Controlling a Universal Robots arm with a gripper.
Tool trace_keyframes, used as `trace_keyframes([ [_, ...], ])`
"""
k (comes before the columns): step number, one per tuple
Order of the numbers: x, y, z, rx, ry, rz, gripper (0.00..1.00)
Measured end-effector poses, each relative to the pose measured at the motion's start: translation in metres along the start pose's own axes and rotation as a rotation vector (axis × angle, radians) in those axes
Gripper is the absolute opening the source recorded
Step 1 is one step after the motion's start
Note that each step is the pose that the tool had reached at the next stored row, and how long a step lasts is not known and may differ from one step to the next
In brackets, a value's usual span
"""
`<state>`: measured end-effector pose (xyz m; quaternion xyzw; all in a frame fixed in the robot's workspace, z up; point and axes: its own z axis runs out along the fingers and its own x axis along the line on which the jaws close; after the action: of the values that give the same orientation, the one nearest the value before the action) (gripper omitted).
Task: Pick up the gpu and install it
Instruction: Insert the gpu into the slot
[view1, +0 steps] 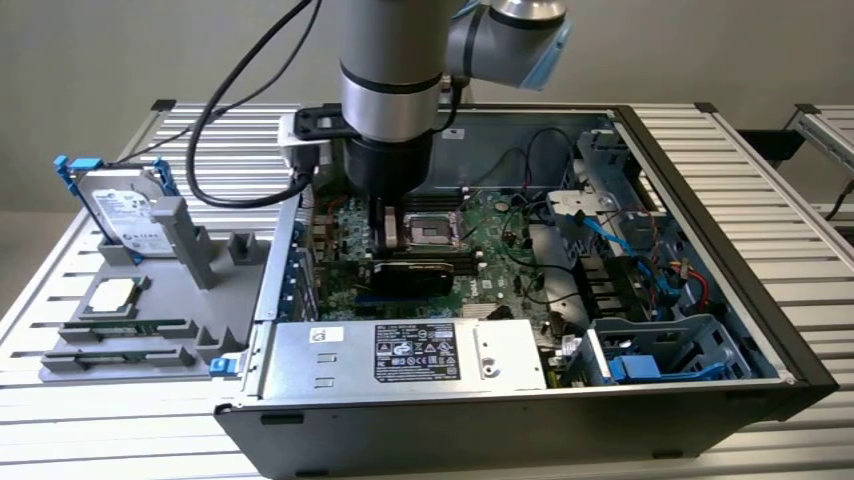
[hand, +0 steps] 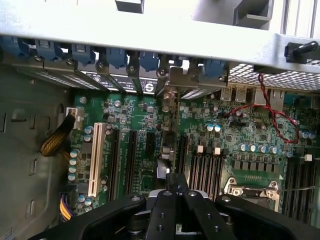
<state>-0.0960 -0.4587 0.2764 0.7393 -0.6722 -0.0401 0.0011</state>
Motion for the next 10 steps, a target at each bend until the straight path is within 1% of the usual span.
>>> trace_keyframes([
  [6,0.0003,-0.0004,0.0051,0.0,0.0,0.0,0.11],
  [10,0.0003,-0.0004,0.0052,-0.0004,0.0001,0.0,0.11],
])
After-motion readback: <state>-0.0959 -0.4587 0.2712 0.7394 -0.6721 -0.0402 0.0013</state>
